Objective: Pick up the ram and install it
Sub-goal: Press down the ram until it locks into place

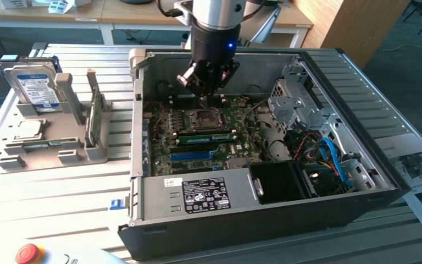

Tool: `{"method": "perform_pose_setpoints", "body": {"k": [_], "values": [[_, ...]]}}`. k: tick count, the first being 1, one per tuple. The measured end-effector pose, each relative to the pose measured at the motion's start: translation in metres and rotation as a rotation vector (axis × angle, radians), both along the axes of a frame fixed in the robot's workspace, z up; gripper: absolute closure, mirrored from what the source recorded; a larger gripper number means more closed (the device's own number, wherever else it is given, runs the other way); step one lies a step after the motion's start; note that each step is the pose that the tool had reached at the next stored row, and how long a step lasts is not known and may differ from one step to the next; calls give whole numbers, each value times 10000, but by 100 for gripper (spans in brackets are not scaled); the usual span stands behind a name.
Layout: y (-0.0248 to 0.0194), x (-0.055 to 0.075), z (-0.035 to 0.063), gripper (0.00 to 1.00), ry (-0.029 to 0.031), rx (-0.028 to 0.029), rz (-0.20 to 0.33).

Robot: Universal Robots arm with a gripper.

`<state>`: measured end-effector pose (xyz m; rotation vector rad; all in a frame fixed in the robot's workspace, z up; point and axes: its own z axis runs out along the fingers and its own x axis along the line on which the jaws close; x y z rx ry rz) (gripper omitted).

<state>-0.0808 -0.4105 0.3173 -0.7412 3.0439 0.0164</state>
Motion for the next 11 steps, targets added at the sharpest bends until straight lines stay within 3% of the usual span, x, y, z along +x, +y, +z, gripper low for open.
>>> {"method": "perform_pose_setpoints", "body": {"k": [11], "values": [[0, 0, -9, 90, 0, 0, -1555]]}}
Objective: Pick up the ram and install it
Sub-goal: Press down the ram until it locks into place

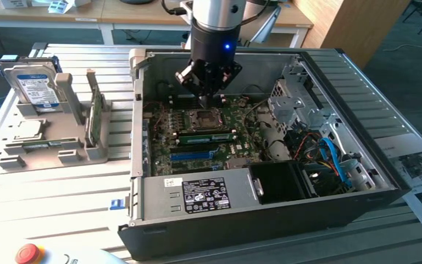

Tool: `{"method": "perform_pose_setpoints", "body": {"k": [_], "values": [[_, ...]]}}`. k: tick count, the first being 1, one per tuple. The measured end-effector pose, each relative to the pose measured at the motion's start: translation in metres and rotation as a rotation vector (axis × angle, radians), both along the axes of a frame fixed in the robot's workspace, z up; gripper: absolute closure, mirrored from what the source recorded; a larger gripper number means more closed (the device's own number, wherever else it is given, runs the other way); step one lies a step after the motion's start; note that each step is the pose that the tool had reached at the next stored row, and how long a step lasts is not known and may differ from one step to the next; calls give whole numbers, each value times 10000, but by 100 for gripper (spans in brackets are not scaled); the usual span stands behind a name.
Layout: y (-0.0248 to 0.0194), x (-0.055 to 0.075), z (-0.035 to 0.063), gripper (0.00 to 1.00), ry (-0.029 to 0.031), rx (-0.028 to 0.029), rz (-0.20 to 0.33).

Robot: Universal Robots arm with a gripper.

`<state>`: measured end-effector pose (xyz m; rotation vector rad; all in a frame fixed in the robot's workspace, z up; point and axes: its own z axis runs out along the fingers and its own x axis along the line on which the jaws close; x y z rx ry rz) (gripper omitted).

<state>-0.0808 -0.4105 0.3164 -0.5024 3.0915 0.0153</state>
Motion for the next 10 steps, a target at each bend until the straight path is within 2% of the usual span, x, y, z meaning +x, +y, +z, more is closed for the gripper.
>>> {"method": "perform_pose_setpoints", "body": {"k": [10], "values": [[0, 0, -7, 90, 0, 0, -1363]]}}
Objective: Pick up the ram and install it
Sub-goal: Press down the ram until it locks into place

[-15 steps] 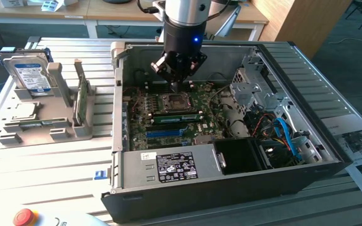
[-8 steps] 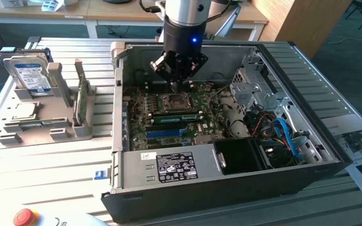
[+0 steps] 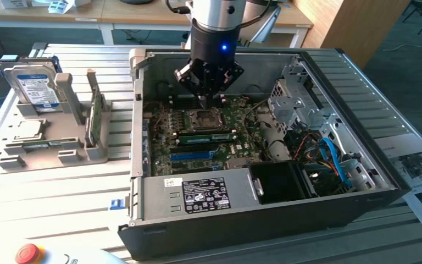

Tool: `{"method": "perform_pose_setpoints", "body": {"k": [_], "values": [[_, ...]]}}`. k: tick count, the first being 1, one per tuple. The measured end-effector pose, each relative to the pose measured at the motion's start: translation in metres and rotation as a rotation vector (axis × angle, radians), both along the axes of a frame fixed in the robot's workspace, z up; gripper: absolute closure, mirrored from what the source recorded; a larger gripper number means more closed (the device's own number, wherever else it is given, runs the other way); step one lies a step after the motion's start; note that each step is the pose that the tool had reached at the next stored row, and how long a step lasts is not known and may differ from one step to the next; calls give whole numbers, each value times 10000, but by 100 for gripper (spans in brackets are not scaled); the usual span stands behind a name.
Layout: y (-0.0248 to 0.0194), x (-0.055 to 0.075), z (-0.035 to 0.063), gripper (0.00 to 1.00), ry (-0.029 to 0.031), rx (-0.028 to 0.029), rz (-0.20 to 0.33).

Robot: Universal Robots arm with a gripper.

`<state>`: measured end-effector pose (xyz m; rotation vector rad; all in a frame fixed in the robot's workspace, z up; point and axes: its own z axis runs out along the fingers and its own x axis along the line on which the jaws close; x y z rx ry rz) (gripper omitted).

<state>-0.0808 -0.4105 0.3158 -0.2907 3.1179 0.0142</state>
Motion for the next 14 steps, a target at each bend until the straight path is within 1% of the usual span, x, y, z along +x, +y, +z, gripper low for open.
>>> {"method": "perform_pose_setpoints", "body": {"k": [4, 5, 8, 14], "values": [[0, 0, -2, 90, 0, 0, -525], [0, 0, -3, 90, 0, 0, -780], [0, 0, -4, 90, 0, 0, -1228], [0, 0, -4, 90, -1, 0, -1266]]}}
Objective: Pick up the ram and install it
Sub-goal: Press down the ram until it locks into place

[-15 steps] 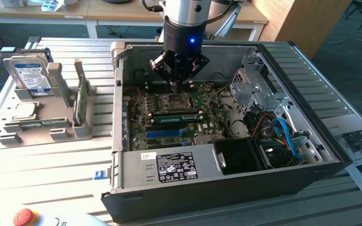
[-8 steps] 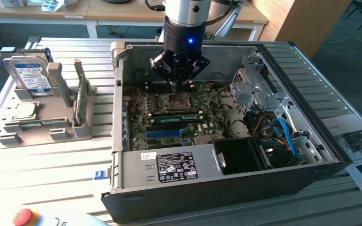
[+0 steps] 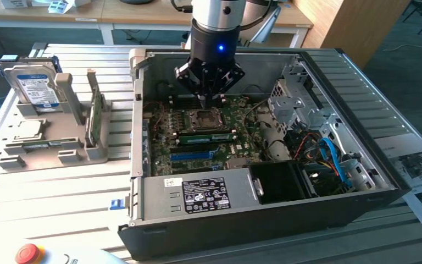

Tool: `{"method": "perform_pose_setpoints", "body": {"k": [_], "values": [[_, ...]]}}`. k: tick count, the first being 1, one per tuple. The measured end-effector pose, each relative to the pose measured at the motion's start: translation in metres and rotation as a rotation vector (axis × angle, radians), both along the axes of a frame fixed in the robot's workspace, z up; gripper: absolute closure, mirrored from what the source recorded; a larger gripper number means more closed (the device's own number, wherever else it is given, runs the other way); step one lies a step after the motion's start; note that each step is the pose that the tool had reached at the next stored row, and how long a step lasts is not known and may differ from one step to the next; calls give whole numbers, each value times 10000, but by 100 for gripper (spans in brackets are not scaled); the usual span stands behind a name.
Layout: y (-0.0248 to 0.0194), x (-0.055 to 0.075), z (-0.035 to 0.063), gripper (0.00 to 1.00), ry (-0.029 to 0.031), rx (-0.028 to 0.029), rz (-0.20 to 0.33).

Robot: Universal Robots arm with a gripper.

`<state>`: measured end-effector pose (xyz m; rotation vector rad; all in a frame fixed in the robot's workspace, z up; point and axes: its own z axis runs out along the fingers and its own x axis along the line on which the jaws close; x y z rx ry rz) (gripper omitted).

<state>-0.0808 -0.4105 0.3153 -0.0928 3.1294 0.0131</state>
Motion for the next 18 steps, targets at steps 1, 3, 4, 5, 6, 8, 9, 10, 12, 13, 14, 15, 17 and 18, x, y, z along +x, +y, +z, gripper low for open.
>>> {"method": "perform_pose_setpoints", "body": {"k": [1, 3, 4, 5, 6, 8, 9, 10, 12, 13, 14, 15, 17, 18], "values": [[0, 0, 0, 90, 0, 0, 1], [0, 0, 0, 90, 0, 1, -15], [0, 0, 0, 90, 0, 1, -45], [0, 0, 0, 90, 0, 1, -89], [0, 0, 0, 90, 0, 1, -138], [0, 0, 0, 90, 0, 0, -244], [0, 0, 0, 90, 0, 1, -300], [0, 0, 0, 90, 0, 0, -363], [0, 0, 0, 90, 0, 1, -450], [0, 0, 0, 90, 0, 1, -461], [0, 0, 0, 90, 0, 1, -466], [0, 0, 0, 90, 0, 0, -471], [0, 0, 0, 90, 0, 1, -470], [0, 0, 0, 90, 0, 0, -470]]}}
